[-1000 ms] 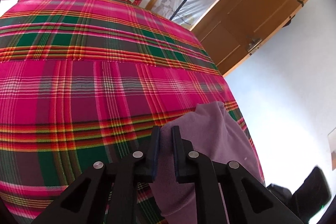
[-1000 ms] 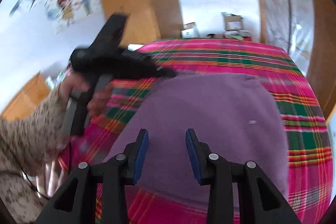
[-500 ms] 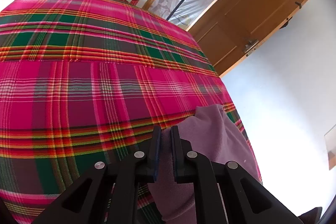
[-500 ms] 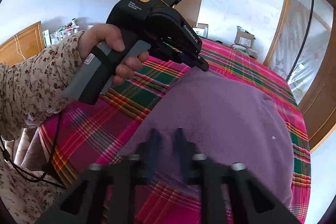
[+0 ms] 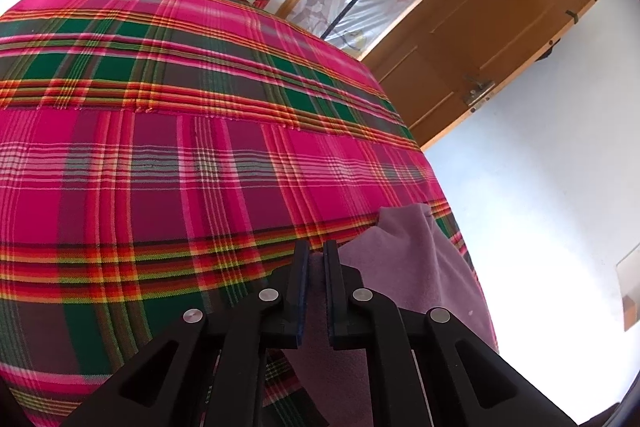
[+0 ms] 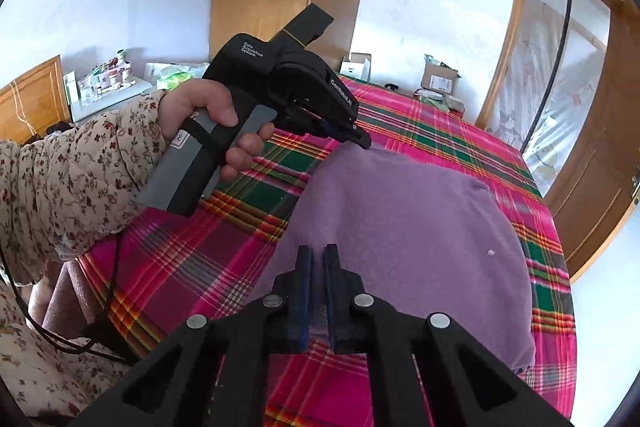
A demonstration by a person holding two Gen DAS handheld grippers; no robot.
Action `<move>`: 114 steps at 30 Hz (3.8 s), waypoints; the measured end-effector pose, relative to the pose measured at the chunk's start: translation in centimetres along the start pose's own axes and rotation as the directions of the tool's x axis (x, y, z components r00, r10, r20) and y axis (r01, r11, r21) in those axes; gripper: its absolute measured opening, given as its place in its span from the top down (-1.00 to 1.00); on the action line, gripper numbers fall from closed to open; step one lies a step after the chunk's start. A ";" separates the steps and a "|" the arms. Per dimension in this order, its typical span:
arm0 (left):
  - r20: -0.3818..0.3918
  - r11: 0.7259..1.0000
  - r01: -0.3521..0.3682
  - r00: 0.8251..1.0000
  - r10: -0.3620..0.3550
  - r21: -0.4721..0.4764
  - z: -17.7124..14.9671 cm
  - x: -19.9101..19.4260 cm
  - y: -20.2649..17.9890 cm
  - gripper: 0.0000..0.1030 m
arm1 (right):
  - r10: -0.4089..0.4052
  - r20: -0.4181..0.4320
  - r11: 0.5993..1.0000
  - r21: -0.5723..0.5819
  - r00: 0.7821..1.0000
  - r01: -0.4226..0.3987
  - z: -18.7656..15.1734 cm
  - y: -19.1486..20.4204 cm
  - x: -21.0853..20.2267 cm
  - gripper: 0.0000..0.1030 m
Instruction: Fold clothes
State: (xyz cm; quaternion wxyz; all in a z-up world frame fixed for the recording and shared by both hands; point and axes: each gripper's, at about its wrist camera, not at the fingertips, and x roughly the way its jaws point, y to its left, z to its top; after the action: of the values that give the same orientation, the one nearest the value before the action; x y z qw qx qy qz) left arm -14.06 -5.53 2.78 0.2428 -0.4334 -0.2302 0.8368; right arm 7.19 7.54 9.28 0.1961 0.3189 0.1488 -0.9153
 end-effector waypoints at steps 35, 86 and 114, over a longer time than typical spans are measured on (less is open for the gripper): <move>-0.302 0.871 0.193 0.952 -0.054 0.452 2.3 6.0 -7.1 0.40 | -0.017 -0.055 0.872 0.488 0.998 0.042 -1.7 -16.4 0.2 0.64; -0.267 0.946 0.323 0.915 -0.303 0.033 4.8 4.3 2.7 -0.04 | 0.385 -0.677 0.843 -0.018 0.627 -0.537 12.2 -16.2 19.6 0.26; -0.274 0.951 0.307 0.913 -0.301 -0.020 4.7 4.6 3.7 -0.04 | 0.283 -0.515 0.937 -0.031 0.809 -0.348 11.5 -20.7 17.6 0.88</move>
State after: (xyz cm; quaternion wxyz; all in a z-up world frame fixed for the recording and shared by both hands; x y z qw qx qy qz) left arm -21.08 -6.42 0.13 0.4045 -0.5008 -0.2492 0.7235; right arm -20.89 16.51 9.67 0.3194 0.5534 0.1960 -0.7439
